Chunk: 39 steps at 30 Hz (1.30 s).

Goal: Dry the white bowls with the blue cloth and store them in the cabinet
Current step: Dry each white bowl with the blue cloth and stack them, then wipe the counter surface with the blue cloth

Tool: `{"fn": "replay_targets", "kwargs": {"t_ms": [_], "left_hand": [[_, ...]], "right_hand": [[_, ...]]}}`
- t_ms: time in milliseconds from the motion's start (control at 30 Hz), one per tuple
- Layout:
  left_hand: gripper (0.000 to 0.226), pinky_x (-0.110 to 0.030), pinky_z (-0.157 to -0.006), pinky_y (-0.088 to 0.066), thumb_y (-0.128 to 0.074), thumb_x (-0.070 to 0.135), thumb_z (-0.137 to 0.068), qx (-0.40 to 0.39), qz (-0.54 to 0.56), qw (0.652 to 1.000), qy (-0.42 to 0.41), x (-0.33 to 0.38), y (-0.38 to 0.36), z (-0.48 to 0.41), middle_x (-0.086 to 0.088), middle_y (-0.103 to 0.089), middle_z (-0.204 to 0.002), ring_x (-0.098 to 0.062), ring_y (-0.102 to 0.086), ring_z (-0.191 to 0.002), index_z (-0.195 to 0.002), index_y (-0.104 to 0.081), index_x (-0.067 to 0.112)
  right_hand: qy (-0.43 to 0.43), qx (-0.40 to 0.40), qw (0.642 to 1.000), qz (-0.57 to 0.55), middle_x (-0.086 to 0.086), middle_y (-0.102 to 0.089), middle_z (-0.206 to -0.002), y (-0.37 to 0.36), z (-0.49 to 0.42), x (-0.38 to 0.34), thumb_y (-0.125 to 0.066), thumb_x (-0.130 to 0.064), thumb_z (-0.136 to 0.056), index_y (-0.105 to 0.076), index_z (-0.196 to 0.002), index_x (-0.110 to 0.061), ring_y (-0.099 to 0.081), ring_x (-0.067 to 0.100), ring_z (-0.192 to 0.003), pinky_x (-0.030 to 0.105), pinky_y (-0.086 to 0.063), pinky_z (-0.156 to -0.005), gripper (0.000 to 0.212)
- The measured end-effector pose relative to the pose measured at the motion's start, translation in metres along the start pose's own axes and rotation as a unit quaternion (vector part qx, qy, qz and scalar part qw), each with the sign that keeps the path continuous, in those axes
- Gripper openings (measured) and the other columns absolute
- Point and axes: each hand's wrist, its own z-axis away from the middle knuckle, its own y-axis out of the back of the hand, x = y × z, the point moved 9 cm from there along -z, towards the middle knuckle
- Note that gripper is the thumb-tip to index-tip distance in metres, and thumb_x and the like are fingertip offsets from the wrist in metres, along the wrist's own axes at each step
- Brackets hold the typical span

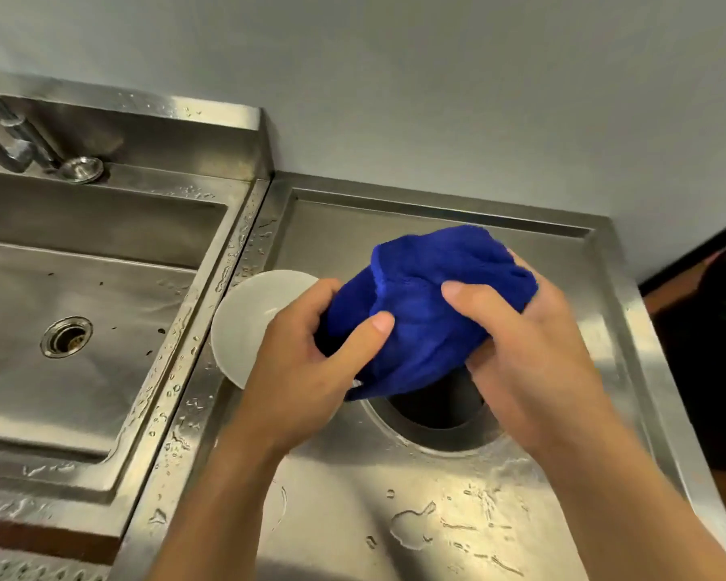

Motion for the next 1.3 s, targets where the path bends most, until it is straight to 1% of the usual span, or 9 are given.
{"fn": "replay_targets", "kwargs": {"t_ms": [100, 267, 367, 567, 833, 967, 1100, 1200, 1300], "left_hand": [[0.031, -0.039, -0.066, -0.062, -0.067, 0.054, -0.083, -0.025, -0.046, 0.999, -0.002, 0.009, -0.014, 0.018, 0.007, -0.072, -0.080, -0.012, -0.070, -0.075, -0.096, -0.068, 0.026], [0.034, -0.047, -0.077, -0.063, -0.066, 0.050, -0.080, -0.052, -0.077, 0.995, 0.021, 0.007, -0.027, 0.056, 0.000, -0.078, -0.089, -0.025, -0.075, -0.087, -0.099, -0.074, 0.023], [0.038, -0.050, -0.086, -0.063, -0.073, 0.048, -0.081, -0.060, -0.078, 0.993, 0.069, -0.013, -0.022, 0.080, -0.003, -0.080, -0.099, -0.025, -0.076, -0.096, -0.107, -0.073, 0.021], [0.070, -0.015, -0.077, -0.059, -0.097, 0.023, -0.074, -0.107, -0.058, 0.975, 0.186, -0.071, 0.006, 0.136, 0.020, -0.077, -0.115, 0.000, -0.076, -0.100, -0.130, -0.057, 0.036], [0.047, -0.027, -0.079, -0.063, -0.086, 0.031, -0.071, 0.044, 0.081, 0.976, 0.196, -0.133, 0.083, 0.164, 0.008, -0.080, -0.113, -0.017, -0.078, -0.105, -0.114, -0.069, 0.039], [0.033, -0.024, -0.082, -0.061, -0.081, 0.028, -0.085, 0.052, -0.033, 0.982, 0.178, -0.160, 0.116, 0.159, 0.022, -0.076, -0.110, -0.001, -0.074, -0.101, -0.110, -0.072, 0.047], [0.036, -0.022, -0.099, -0.052, -0.076, 0.030, -0.094, -0.003, -0.262, 0.954, 0.148, -0.193, 0.115, 0.153, 0.023, -0.069, -0.117, 0.004, -0.062, -0.109, -0.125, -0.064, 0.042], [0.053, -0.038, -0.115, -0.042, -0.069, 0.029, -0.098, -0.026, -0.449, 0.888, 0.097, -0.210, 0.104, 0.155, 0.001, -0.056, -0.147, -0.022, -0.048, -0.136, -0.149, -0.053, 0.024], [0.051, -0.038, -0.125, -0.032, -0.059, 0.027, -0.104, 0.000, -0.408, 0.911, 0.062, -0.217, 0.093, 0.158, -0.003, -0.052, -0.157, -0.019, -0.037, -0.150, -0.153, -0.049, 0.015]], "right_hand": [[0.023, -0.066, 0.988, 0.137, 0.012, -0.078, -0.104, 0.015, 0.026, -0.017, -0.080, -0.030, -0.075, -0.074, -0.105, -0.016, -0.074, 0.032, -0.102, 0.044, -0.058, -0.092, 0.033], [0.018, -0.099, 0.952, 0.290, -0.006, -0.081, -0.086, 0.026, 0.058, -0.007, -0.087, -0.034, -0.078, -0.080, -0.095, -0.028, -0.076, 0.008, -0.078, 0.017, -0.058, -0.063, 0.019], [0.060, -0.024, 0.961, 0.269, -0.002, -0.078, -0.084, 0.024, 0.077, 0.011, -0.081, -0.018, -0.086, -0.077, -0.095, -0.022, -0.072, 0.016, -0.078, 0.028, -0.058, -0.064, 0.011], [0.043, 0.066, 0.976, 0.201, -0.002, -0.074, -0.085, 0.003, 0.107, 0.064, -0.067, -0.027, -0.090, -0.072, -0.095, -0.025, -0.069, 0.022, -0.081, 0.044, -0.058, -0.074, 0.007], [0.007, 0.158, 0.968, 0.194, 0.009, -0.067, -0.084, -0.023, 0.123, 0.134, -0.068, -0.044, -0.085, -0.066, -0.088, -0.021, -0.059, 0.020, -0.072, 0.042, -0.050, -0.065, 0.024], [-0.030, 0.182, 0.960, 0.211, 0.020, -0.065, -0.083, -0.034, 0.131, 0.181, -0.067, -0.047, -0.087, -0.064, -0.087, -0.014, -0.058, 0.034, -0.070, 0.047, -0.049, -0.061, 0.033], [-0.112, 0.176, 0.929, 0.306, 0.005, -0.071, -0.083, -0.029, 0.138, 0.241, -0.063, -0.045, -0.095, -0.066, -0.091, -0.020, -0.067, 0.028, -0.080, 0.048, -0.055, -0.069, 0.026], [-0.124, 0.165, 0.858, 0.470, 0.002, -0.067, -0.112, -0.024, 0.149, 0.268, -0.062, -0.033, -0.098, -0.067, -0.119, -0.015, -0.064, 0.024, -0.106, 0.032, -0.049, -0.082, 0.028], [-0.005, 0.174, 0.826, 0.537, 0.008, -0.056, -0.139, -0.047, 0.157, 0.261, -0.058, -0.023, -0.100, -0.056, -0.139, -0.010, -0.055, 0.023, -0.127, 0.034, -0.049, -0.102, 0.042]]}}
